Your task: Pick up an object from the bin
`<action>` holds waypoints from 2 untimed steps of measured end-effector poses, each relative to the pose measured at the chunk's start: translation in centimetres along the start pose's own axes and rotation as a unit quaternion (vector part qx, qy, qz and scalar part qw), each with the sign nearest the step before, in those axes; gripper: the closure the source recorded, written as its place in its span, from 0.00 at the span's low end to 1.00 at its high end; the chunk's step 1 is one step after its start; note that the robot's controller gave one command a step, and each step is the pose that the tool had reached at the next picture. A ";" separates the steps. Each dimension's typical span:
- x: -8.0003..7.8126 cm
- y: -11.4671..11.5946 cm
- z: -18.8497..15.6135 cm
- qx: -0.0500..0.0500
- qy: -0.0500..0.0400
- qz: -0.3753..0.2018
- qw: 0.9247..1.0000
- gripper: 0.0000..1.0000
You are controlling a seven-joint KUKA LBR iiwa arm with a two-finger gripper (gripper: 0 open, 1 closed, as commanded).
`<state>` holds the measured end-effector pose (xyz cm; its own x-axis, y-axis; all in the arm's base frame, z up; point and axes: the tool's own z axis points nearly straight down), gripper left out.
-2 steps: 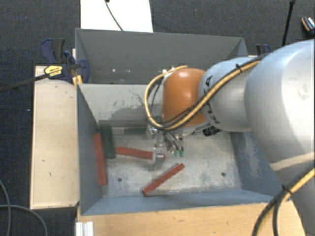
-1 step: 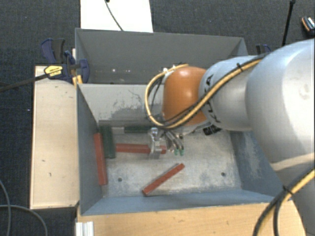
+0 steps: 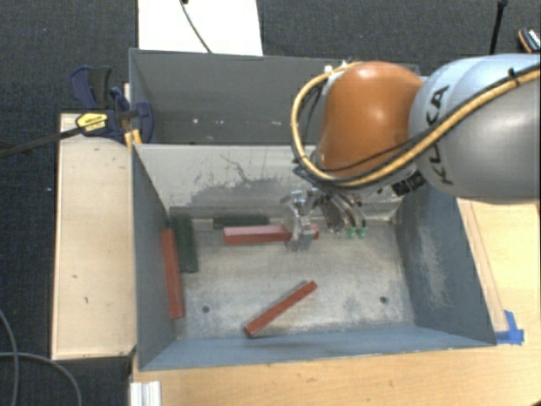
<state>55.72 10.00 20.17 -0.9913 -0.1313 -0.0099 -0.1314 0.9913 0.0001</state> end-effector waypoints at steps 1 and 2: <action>-1.3 -3.0 1.8 0.000 0.002 -0.044 0.999 1.00; -3.0 -3.4 -7.9 0.000 -0.001 -0.090 0.996 1.00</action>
Offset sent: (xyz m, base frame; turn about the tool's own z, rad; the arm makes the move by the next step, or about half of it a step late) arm 0.0158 -0.0266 -0.0181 -0.0912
